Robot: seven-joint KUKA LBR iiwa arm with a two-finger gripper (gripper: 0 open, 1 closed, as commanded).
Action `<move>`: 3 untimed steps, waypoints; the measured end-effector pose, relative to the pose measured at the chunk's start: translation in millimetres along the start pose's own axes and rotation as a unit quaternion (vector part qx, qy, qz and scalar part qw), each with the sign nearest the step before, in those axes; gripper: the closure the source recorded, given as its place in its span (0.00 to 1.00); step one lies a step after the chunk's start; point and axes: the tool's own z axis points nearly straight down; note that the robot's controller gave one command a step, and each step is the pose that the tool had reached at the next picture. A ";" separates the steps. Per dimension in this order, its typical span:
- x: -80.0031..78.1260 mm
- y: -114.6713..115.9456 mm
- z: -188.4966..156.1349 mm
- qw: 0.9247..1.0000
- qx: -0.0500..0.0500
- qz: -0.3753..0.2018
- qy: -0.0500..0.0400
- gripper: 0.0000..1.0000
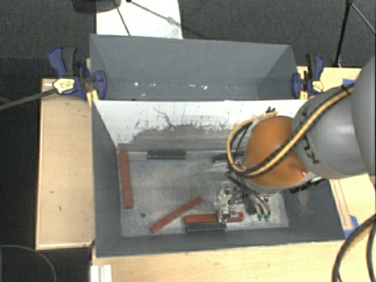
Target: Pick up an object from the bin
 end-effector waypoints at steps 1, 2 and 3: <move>0.0 0.0 0.0 1.000 0.000 0.000 0.000 1.00; -16.3 16.9 -52.9 0.996 0.001 -0.093 -0.011 0.00; -15.2 16.6 -51.6 0.996 0.001 -0.093 -0.009 0.00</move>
Offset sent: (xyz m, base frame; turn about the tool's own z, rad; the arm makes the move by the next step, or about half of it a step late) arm 0.0142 0.0173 0.0511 -0.1872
